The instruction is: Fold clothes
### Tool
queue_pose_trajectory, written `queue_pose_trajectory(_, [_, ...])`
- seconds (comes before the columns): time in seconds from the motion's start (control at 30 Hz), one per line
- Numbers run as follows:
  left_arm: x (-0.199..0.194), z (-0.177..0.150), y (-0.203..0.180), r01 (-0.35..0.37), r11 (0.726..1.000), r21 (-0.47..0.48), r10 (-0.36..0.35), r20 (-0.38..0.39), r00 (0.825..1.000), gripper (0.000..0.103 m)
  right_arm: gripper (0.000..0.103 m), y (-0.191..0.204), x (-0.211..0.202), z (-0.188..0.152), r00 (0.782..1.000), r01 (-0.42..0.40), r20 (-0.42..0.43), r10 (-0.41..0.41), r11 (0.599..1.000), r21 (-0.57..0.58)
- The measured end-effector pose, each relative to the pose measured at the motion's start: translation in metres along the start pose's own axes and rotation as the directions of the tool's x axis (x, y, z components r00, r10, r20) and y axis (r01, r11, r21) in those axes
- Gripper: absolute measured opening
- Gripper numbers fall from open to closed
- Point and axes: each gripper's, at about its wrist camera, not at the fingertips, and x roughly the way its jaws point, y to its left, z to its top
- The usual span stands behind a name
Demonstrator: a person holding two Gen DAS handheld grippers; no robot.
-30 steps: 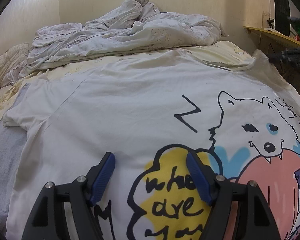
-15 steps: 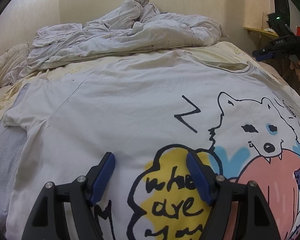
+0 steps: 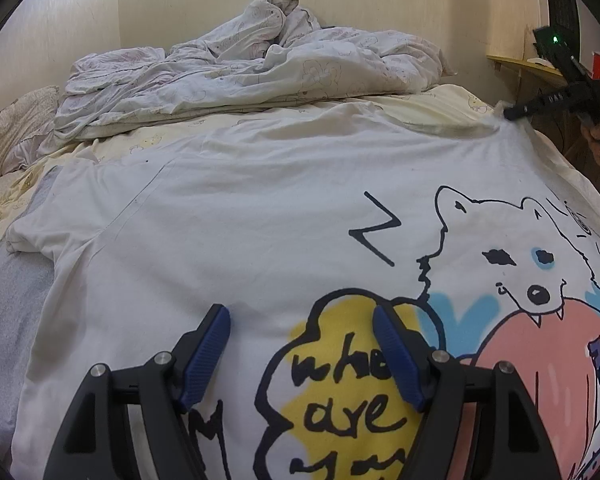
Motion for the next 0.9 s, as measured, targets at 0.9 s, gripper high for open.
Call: queue_pose_trajectory(0.9, [-0.001,0.0,0.002,0.001,1.0,-0.005,-0.001,0.011,1.0,0.075,0.028,0.107,0.109,0.097,0.952,-0.279,-0.116,0.282,0.96,0.037])
